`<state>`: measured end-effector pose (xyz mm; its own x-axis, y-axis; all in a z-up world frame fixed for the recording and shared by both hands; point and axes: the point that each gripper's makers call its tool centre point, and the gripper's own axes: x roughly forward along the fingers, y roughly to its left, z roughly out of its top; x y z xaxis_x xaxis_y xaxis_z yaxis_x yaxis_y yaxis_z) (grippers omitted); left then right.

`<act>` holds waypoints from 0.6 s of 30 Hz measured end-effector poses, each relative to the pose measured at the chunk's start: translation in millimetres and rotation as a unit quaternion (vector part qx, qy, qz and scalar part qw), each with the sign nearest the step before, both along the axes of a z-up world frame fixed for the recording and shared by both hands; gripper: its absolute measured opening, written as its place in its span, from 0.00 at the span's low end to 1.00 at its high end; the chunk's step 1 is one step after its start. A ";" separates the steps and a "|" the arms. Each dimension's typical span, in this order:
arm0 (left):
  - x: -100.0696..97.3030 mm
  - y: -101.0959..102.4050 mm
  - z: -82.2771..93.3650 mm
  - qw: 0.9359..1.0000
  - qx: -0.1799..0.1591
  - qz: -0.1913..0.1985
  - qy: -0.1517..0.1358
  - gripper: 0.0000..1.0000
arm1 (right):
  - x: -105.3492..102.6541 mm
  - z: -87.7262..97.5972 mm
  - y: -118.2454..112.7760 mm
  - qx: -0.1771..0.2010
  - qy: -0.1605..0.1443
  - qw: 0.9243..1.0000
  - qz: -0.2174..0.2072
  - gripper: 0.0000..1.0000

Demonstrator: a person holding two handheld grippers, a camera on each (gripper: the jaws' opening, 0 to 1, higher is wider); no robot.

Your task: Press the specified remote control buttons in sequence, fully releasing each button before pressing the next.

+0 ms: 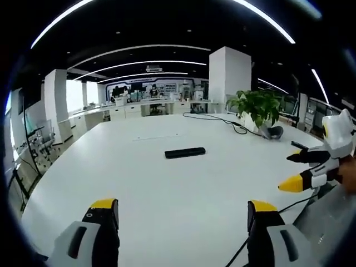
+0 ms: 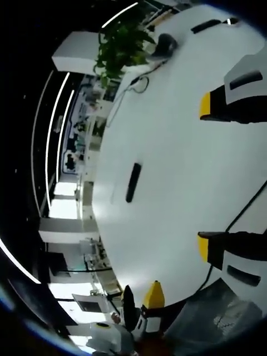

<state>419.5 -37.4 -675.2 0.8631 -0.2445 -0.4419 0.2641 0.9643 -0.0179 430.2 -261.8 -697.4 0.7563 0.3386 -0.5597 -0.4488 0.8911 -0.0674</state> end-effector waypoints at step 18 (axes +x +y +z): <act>3.3 5.1 6.1 0.999 -0.029 0.022 -0.013 1.00 | 5.6 10.3 -7.5 0.048 -0.012 0.998 -0.042 0.89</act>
